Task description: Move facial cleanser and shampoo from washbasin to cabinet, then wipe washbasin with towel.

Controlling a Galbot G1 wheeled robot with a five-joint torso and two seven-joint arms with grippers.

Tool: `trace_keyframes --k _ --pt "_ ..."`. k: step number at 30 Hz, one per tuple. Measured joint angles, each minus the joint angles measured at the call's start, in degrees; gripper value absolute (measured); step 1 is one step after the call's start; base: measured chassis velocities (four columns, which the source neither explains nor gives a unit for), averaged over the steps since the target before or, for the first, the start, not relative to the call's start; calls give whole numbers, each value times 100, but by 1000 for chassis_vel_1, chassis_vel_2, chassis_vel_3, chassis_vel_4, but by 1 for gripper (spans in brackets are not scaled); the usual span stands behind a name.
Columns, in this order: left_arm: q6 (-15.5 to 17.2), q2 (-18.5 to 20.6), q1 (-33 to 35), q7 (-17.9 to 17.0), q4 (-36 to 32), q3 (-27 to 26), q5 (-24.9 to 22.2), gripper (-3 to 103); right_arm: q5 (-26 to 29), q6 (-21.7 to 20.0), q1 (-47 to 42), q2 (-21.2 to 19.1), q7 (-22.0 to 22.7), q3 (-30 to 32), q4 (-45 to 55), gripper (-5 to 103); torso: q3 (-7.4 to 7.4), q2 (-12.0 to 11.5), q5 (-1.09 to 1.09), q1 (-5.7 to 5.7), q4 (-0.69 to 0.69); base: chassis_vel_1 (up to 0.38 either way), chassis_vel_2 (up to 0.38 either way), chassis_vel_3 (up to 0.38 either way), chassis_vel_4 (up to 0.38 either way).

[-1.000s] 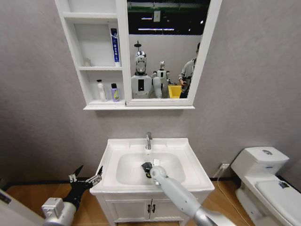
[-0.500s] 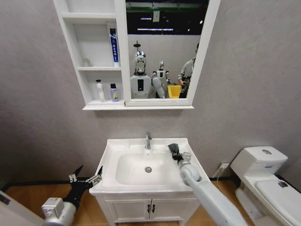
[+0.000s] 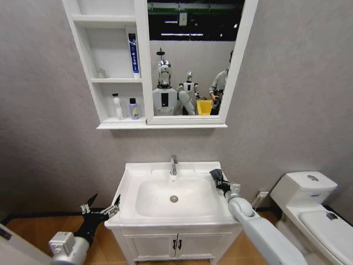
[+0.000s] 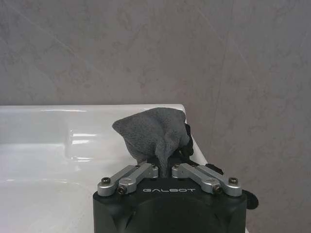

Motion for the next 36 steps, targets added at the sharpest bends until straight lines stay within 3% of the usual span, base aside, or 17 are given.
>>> trace_keyframes --k 3,4,6,8,14,17,19,20,22,23,24,28,29,30,33,34,36 --pt "0 0 0 0 0 0 0 100 -24 292 114 44 -221 -65 -228 19 0 0 1 0 0 0 0 0 0" --pt "0 0 0 0 0 0 0 100 -24 437 151 76 -366 -73 -312 29 0 0 1 0 -1 0 0 0 0" --pt "0 0 0 0 0 0 0 100 -24 544 176 99 -475 -73 -368 29 0 0 0 0 -1 0 0 0 0" --pt "0 0 0 0 0 0 0 100 -49 789 200 134 -725 -87 -459 40 0 0 1 0 0 0 0 0 0" --pt "0 0 0 0 0 0 0 100 -265 732 94 156 -557 -91 -437 61 0 0 0 0 -1 0 0 0 0" --pt "0 0 0 0 0 0 0 100 -543 975 -53 146 -626 -28 -457 78 0 0 0 0 -2 0 0 0 0" --pt "0 0 0 0 0 0 0 100 -657 1066 -83 165 -615 24 -463 78 0 0 0 0 -2 0 0 0 0" --pt "0 0 0 0 0 0 0 100 -831 1179 -169 200 -573 172 -408 89 0 0 1 0 0 0 0 0 0" --pt "0 0 0 0 0 0 0 100 -897 1228 -240 209 -552 262 -317 89 0 0 1 1 0 0 0 0 0" --pt "0 0 0 0 0 0 0 100 -1087 1308 -462 233 -481 527 0 97 0 0 -1 1 0 0 0 0 0" --pt "0 0 0 0 0 0 0 100 -1087 1308 -462 233 -481 527 0 97 0 0 -1 1 0 0 0 0 0" --pt "0 0 0 0 0 0 0 100 -1910 1462 -1305 282 -82 1189 1012 100 0 0 3 1 2 0 0 0 0" --pt "0 0 0 -2 0 0 0 100 -2115 1504 -1948 268 -30 1681 1624 100 0 0 1 0 2 0 0 0 0" --pt "0 0 0 -2 0 0 0 100 -2115 1504 -1948 268 -30 1681 1624 100 0 0 1 0 2 0 0 0 0" --pt "0 0 0 -1 0 0 0 100 -1965 1451 -3891 366 -21 2973 3232 100 -1 0 -2 0 -5 0 0 0 0" --pt "0 0 0 -1 0 0 0 100 -1965 1451 -3891 366 -21 2973 3232 100 -1 0 -2 0 -5 0 0 0 0" --pt "0 0 0 1 0 0 0 100 -2101 1462 -5244 810 81 3579 4276 100 -2 1 0 -1 -5 0 0 0 0"
